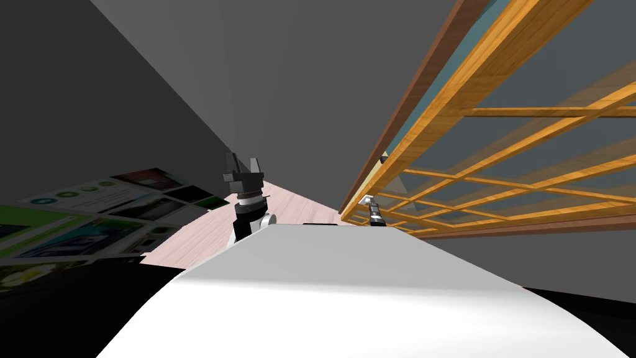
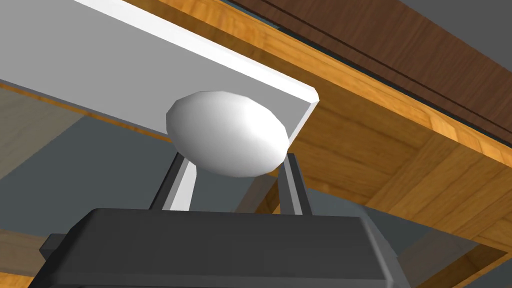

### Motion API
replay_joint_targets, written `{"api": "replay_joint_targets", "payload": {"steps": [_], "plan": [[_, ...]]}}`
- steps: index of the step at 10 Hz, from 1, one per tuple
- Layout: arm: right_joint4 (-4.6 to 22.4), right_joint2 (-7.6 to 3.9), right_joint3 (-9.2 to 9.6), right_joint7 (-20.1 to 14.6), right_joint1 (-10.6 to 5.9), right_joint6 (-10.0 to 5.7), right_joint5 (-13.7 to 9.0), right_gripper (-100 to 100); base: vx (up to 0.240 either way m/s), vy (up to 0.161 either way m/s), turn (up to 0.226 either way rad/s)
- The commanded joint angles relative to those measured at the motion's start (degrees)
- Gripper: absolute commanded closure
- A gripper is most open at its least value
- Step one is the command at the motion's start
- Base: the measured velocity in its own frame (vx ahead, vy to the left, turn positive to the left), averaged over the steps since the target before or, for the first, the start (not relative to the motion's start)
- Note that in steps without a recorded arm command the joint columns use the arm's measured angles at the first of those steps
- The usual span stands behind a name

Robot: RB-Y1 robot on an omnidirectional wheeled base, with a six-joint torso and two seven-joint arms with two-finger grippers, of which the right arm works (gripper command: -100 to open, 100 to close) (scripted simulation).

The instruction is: Pull the door open

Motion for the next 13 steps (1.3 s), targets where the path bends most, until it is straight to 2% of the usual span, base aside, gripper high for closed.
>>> {"api": "replay_joint_targets", "payload": {"steps": [1, 3, 4, 5, 6, 8, 9, 10, 11, 12, 13], "plan": [[-0.3, 0.17, 0.48, -1.6, 0.08, 0.21, -0.4, 100, -0.035, -0.016, 0.029], [-0.3, 0.03, 1.63, -5.4, -0.19, 0.45, -2.4, 100, -0.055, -0.023, 0.075], [-0.3, 0.03, 1.63, -6.4, -0.19, 0.45, -2.4, 100, -0.051, -0.019, 0.037], [-0.2, -0.04, 2.22, -8.4, -0.33, 0.57, -3.5, 100, -0.049, -0.019, 0.050], [-0.2, -0.04, 2.22, -8.8, -0.33, 0.57, -3.5, 100, -0.037, -0.016, 0.021], [-0.2, -0.18, 3.40, -12.5, -0.61, 0.81, -5.5, 100, -0.053, -0.019, 0.076], [-0.2, -0.18, 3.40, -13.6, -0.61, 0.81, -5.5, 100, -0.056, -0.019, 0.030], [-0.1, -0.25, 3.99, -15.6, -0.75, 0.94, -6.6, 100, -0.054, -0.015, 0.047], [-0.1, -0.25, 3.99, -16.0, -0.75, 0.94, -6.6, 100, -0.042, -0.014, 0.030], [-0.8, -0.24, 3.78, -17.1, -0.15, 1.66, -7.3, -100, -0.041, -0.019, 0.047], [-0.8, -0.10, 3.85, -18.1, -0.27, 1.71, -7.8, -100, -0.060, -0.023, 0.051]]}}
